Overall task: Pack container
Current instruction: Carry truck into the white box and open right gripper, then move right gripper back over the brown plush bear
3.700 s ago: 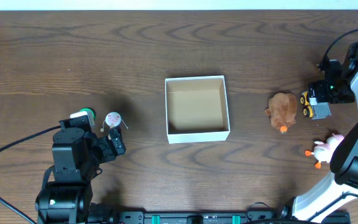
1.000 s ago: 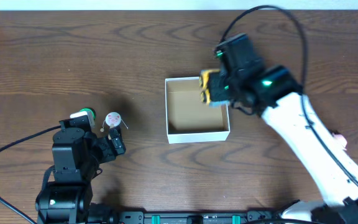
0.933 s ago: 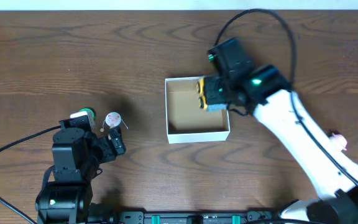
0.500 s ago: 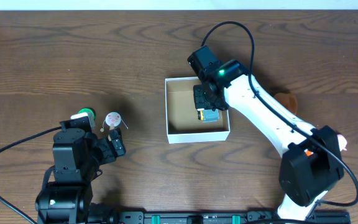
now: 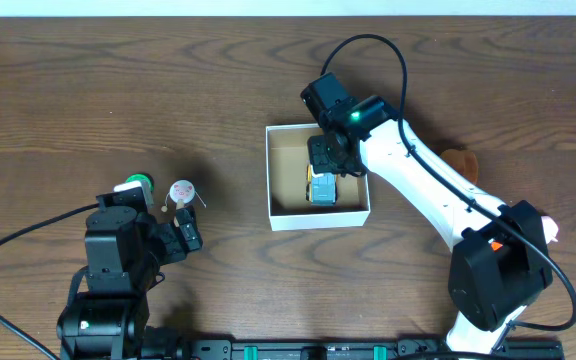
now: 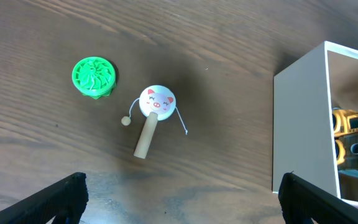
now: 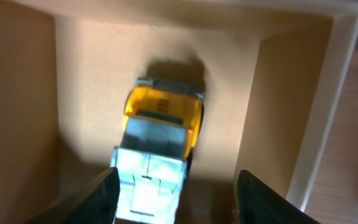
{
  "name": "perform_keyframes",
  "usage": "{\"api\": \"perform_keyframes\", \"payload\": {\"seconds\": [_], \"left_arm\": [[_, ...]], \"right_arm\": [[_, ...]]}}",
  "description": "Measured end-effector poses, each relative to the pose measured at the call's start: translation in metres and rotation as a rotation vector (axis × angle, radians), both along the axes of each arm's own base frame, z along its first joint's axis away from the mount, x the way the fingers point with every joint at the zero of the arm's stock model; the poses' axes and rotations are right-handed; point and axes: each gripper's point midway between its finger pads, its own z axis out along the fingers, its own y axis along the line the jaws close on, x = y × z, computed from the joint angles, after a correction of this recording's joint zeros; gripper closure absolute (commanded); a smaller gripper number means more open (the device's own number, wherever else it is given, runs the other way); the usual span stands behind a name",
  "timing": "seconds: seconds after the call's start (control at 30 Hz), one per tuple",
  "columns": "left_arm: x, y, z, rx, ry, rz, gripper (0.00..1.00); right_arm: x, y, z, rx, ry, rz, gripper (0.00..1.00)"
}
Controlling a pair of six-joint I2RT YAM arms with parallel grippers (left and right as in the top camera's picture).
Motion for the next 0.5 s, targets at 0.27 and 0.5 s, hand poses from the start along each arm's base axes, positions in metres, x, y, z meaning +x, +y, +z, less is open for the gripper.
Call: {"api": "perform_keyframes", "payload": {"seconds": [0.27, 0.5], "left_arm": [[0.0, 0.0, 0.0, 0.0, 0.002, 0.0, 0.02], [0.0, 0.0, 0.0, -0.001, 0.001, 0.0, 0.02]], "right_arm": [[0.024, -0.001, 0.037, 0.036, -0.103, 0.043, 0.2], [0.055, -0.109, 0.149, 0.079, -0.336, -0.192, 0.04]]}}
